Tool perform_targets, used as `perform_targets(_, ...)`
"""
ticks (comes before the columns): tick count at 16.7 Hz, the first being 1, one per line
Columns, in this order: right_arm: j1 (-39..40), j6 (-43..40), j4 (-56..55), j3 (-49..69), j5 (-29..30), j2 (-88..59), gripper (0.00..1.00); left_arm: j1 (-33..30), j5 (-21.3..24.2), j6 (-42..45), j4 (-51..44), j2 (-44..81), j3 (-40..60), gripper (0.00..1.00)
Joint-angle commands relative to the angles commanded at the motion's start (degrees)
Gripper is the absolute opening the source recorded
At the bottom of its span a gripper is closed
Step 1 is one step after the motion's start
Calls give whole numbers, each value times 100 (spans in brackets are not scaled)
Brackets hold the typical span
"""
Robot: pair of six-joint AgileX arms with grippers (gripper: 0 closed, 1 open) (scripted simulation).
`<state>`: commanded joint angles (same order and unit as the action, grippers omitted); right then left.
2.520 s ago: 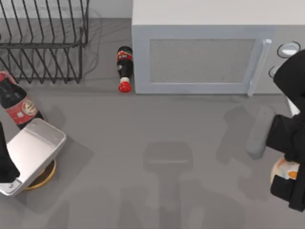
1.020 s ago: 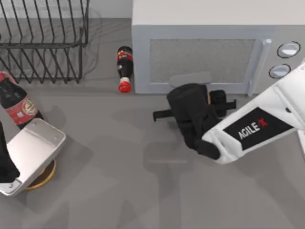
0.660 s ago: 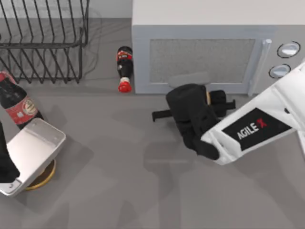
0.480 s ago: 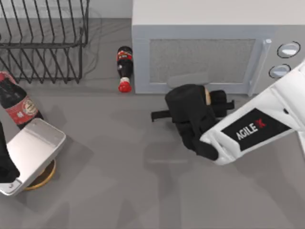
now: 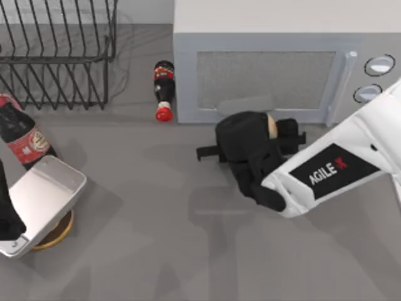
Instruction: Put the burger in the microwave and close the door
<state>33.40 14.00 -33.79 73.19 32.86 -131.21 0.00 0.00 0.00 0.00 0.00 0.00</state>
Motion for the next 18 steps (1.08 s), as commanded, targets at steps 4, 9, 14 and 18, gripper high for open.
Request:
perform_targets(4, 0, 0, 0, 0, 0, 0, 100, 0, 0, 0, 0, 0, 0, 100)
perform_targets(9, 0, 0, 0, 0, 0, 0, 100, 0, 0, 0, 0, 0, 0, 92)
perform_targets(14, 0, 0, 0, 0, 0, 0, 100, 0, 0, 0, 0, 0, 0, 55)
perform_targets(18, 0, 0, 0, 0, 0, 0, 100, 0, 0, 0, 0, 0, 0, 25)
